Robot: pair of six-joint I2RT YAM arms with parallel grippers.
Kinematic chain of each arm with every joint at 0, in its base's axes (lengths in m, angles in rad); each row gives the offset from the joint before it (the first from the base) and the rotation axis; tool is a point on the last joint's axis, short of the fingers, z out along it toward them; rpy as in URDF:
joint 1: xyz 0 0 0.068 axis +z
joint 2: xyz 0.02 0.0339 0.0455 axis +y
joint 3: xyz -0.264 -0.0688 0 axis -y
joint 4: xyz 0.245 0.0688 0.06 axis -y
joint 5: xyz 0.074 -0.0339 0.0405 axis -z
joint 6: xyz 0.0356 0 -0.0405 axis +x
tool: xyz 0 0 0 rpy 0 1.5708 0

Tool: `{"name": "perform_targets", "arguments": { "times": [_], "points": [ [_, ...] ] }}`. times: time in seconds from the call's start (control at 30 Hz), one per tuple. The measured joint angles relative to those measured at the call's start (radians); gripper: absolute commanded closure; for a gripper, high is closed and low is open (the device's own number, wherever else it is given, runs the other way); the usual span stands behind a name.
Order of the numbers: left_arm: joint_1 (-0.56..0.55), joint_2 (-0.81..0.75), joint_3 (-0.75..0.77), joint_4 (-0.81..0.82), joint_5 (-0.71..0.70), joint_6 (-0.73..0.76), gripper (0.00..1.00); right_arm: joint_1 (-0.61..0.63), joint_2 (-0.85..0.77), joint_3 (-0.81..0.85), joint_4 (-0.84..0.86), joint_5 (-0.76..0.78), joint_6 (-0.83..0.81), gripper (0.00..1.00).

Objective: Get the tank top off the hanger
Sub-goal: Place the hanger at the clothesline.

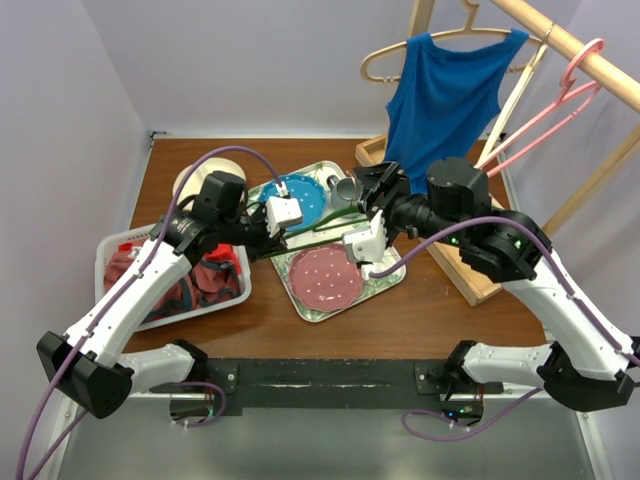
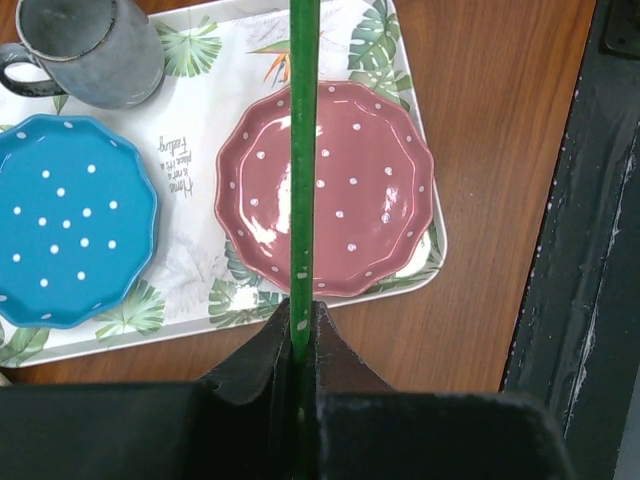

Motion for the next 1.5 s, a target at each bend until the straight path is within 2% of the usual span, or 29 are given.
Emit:
{"name": "perform_targets", "arguments": {
  "times": [0.27, 0.4, 0.8, 0.93, 1.1, 1.33, 1.5],
  "points": [
    [0.000, 0.000, 0.000, 0.000, 0.004, -0.001, 1.00, 0.007, 0.059, 0.024, -0.027, -0.001, -0.015, 0.46],
    [0.000, 0.000, 0.001, -0.003, 0.008, -0.001, 1.00, 0.015, 0.079, 0.037, -0.058, 0.002, -0.016, 0.52],
    [0.000, -0.015, 0.004, -0.002, -0.046, -0.001, 1.00, 0.025, 0.122, 0.085, -0.080, 0.053, 0.028, 0.53],
    [0.000, -0.016, 0.004, 0.003, -0.058, -0.001, 1.00, 0.025, 0.125, 0.085, -0.065, 0.079, 0.059, 0.62],
    [0.000, -0.017, 0.004, 0.004, -0.069, -0.002, 1.00, 0.025, 0.123, 0.058, -0.003, 0.087, 0.099, 0.63],
    [0.000, -0.029, 0.004, 0.017, -0.082, -0.011, 1.00, 0.024, 0.119, 0.056, 0.031, 0.082, 0.170, 0.29],
    [0.000, -0.027, 0.005, 0.021, -0.100, -0.026, 1.00, 0.024, 0.070, 0.046, 0.032, 0.013, 0.241, 0.24]
  ]
}}
